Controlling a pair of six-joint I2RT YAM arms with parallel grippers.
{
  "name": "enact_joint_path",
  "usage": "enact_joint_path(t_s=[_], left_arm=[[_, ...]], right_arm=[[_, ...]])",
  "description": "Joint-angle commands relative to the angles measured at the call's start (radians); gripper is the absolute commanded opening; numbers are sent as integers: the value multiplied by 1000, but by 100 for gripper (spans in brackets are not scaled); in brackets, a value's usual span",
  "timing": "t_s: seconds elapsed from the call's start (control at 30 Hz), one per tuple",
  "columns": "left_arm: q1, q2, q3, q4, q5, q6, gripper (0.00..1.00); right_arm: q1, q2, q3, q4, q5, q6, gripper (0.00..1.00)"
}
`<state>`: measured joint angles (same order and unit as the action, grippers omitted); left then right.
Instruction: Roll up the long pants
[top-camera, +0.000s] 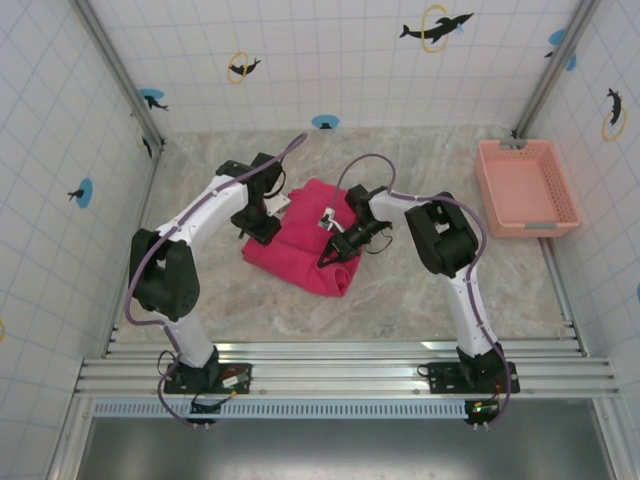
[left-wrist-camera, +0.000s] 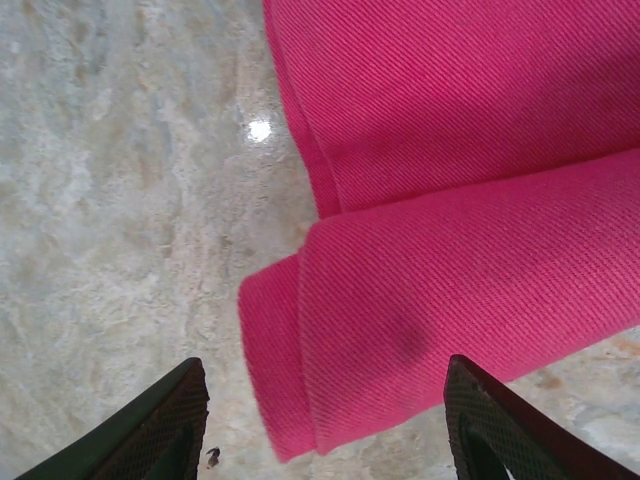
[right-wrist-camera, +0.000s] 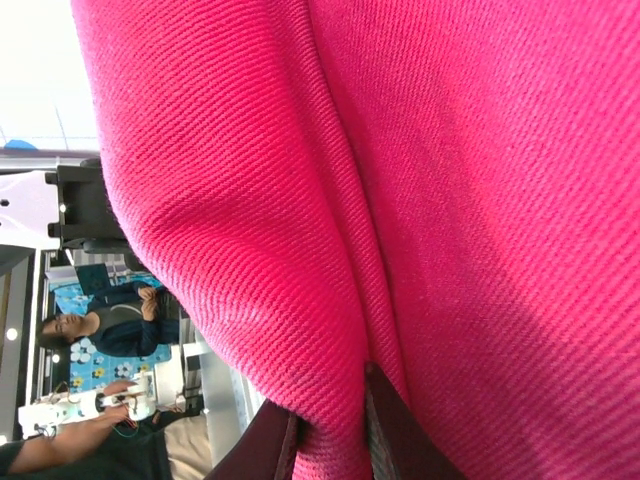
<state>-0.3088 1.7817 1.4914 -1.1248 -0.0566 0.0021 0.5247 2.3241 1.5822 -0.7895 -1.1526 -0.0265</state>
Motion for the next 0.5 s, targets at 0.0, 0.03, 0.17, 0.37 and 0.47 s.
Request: enact_joint_path(t_s=[0.0, 0.03, 0.17, 0.37, 0.47], left_arm=[[-9, -15, -28, 31, 59, -40, 65], [-10, -6, -32, 43, 72, -47, 65], [-12, 44, -39, 85, 110, -71, 65], [-12, 150, -34, 124, 131, -75, 65], [-12, 188, -45, 144, 126, -72, 65]], right_arm=[[-13, 47, -15, 9, 119, 8, 4], [-14, 44, -20, 9, 121, 8, 4], [-20, 34, -35, 8, 129, 10, 4], [-38, 29, -34, 6, 134, 19, 4], [-44, 27, -26, 1, 136, 22, 5]])
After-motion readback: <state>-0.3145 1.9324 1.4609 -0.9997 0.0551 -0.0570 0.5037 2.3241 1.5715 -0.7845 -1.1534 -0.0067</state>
